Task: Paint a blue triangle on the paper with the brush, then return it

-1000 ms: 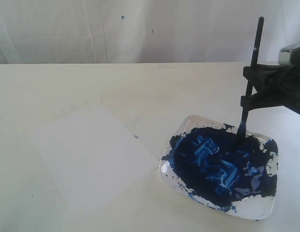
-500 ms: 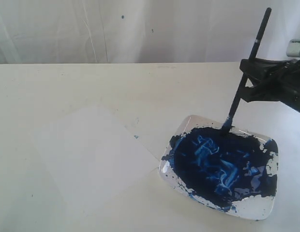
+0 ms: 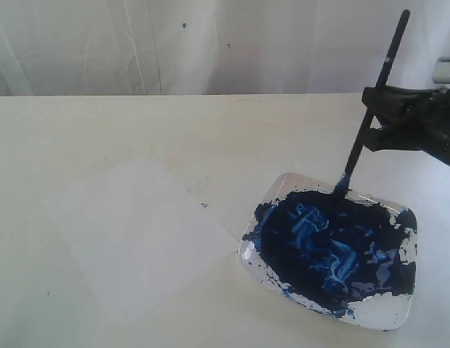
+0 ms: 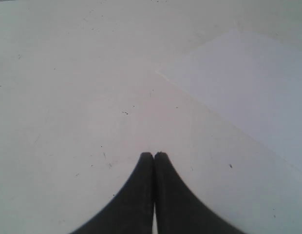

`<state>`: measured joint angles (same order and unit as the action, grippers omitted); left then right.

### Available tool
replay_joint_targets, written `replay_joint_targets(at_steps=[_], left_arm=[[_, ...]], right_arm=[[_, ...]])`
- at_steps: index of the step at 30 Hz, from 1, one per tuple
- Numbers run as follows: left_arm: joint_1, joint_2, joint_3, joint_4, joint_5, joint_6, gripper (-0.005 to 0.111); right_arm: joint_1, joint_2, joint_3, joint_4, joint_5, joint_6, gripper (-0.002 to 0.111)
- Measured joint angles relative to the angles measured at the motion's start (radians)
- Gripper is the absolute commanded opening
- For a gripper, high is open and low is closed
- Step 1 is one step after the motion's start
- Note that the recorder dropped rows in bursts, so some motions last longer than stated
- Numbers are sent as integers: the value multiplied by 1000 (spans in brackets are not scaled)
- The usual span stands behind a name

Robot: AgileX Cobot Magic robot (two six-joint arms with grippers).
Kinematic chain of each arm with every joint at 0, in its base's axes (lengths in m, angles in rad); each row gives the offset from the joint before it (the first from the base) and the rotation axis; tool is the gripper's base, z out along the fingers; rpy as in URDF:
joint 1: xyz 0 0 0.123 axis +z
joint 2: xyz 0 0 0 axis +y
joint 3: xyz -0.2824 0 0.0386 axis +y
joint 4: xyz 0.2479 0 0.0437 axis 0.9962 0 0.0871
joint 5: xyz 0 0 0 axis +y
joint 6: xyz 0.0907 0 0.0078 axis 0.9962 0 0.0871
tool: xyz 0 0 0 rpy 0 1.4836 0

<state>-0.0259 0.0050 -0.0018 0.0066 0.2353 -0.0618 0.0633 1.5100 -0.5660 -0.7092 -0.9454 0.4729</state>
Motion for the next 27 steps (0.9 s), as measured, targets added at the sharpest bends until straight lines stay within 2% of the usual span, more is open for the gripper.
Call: replay_joint_targets(at_steps=[3,11,18,27], left_arm=[[0,0,0,0,0,0,0],[0,0,0,0,0,0,0],[0,0,0,0,0,0,0],[0,0,0,0,-27,42,0]], right_arm=[[0,-43,0,0,-80,0,6],[0,-135,0,-4,-89,168,6],[0,-151,0,27,-96,174,6],[0,-151,0,27,17,174,6]])
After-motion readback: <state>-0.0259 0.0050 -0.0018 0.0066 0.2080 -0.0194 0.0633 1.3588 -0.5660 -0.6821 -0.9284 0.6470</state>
